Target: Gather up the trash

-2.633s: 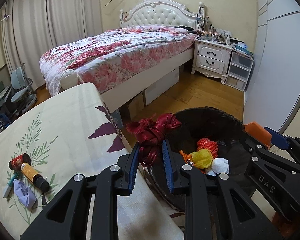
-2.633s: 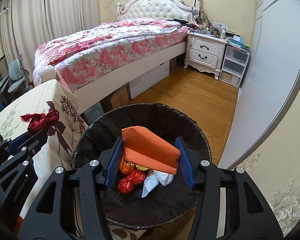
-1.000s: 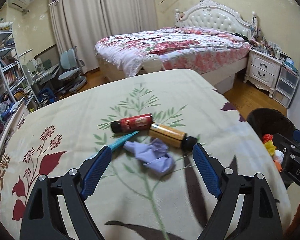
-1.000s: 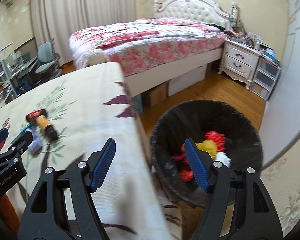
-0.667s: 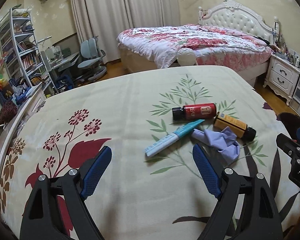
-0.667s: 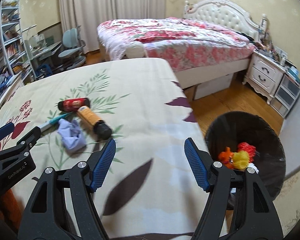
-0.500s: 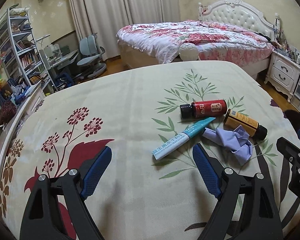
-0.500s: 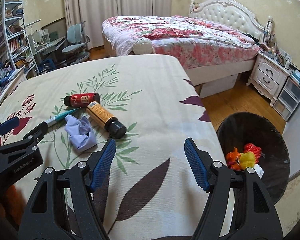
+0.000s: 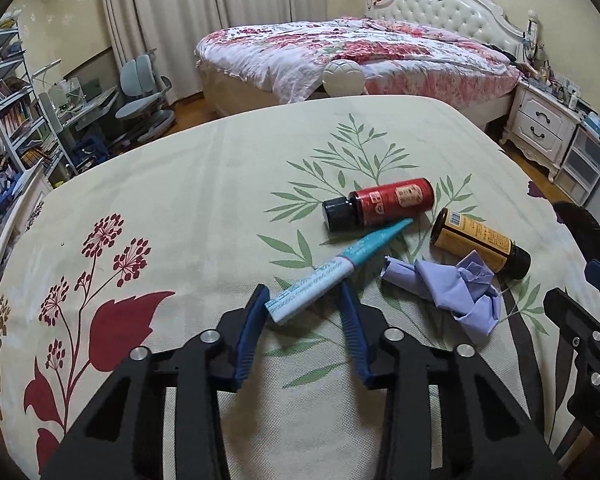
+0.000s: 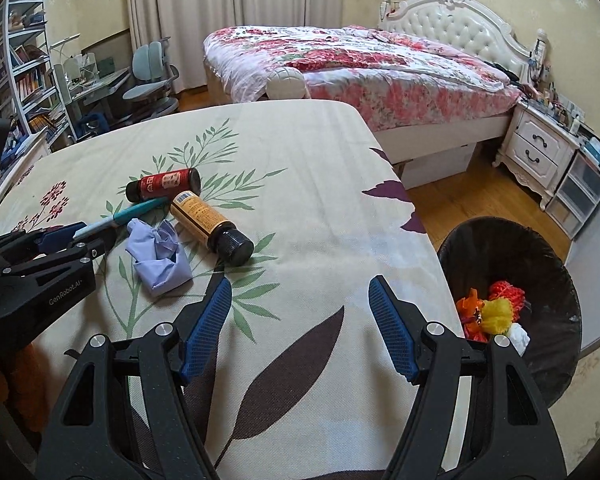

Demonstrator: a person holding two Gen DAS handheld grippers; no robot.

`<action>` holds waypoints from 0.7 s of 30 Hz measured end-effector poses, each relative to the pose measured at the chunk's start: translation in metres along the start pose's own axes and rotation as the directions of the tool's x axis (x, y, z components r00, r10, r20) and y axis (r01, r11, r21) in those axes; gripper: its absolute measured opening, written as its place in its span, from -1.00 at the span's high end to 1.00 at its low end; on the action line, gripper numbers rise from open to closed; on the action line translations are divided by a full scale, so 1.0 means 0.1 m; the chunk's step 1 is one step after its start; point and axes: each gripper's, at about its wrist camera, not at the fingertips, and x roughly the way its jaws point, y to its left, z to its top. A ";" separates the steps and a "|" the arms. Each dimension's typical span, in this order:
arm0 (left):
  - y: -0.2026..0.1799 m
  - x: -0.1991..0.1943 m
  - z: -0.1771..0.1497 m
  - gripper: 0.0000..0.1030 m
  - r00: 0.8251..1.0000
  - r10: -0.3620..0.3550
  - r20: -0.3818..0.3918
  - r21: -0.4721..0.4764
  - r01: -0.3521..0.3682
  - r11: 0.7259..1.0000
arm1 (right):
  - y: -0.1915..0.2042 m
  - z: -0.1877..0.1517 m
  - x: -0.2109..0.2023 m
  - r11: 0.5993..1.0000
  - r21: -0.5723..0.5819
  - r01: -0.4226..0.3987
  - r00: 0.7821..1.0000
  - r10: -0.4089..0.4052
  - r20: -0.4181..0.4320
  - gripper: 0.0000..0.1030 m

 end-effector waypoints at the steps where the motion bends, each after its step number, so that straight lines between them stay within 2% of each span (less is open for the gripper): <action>1: -0.01 -0.01 -0.01 0.52 1.000 -0.008 0.001 0.003 0.008 1.000 | 0.00 -0.01 0.00 1.000 0.000 -0.002 1.000 0.002 -0.001 -0.35; 2: -0.01 -0.02 -0.02 0.61 1.000 -0.010 0.002 0.008 0.010 1.000 | 0.01 -0.01 0.01 1.000 -0.001 -0.003 1.000 0.003 -0.003 -0.35; 5: -0.02 -0.08 -0.07 0.72 1.000 -0.012 0.004 0.016 0.012 1.000 | 0.05 -0.04 0.02 1.000 -0.011 -0.009 1.000 0.009 -0.008 -0.35; 16: 0.07 -0.23 -0.24 0.75 1.000 -0.004 0.006 -0.003 0.004 1.000 | 0.11 -0.07 -0.01 1.000 -0.015 -0.026 1.000 0.026 -0.006 -0.35; 18: 0.10 -0.22 -0.22 0.50 1.000 0.004 0.005 -0.019 -0.004 1.000 | 0.11 -0.07 0.00 1.000 -0.015 -0.025 1.000 0.025 -0.003 -0.35; 19: 0.11 -0.21 -0.21 0.14 1.000 0.012 0.008 -0.028 -0.012 1.000 | 0.11 -0.07 0.01 1.000 -0.014 -0.024 1.000 0.024 -0.004 -0.35; 20: 0.12 -0.22 -0.20 0.00 1.000 0.014 0.015 -0.038 -0.013 0.999 | 0.10 -0.07 0.01 1.000 -0.013 -0.025 1.000 0.025 -0.004 -0.35; 21: 0.14 -0.23 -0.18 0.00 1.000 0.010 0.024 -0.047 -0.009 0.999 | 0.10 -0.07 0.01 1.000 -0.010 -0.026 1.000 0.026 -0.006 -0.35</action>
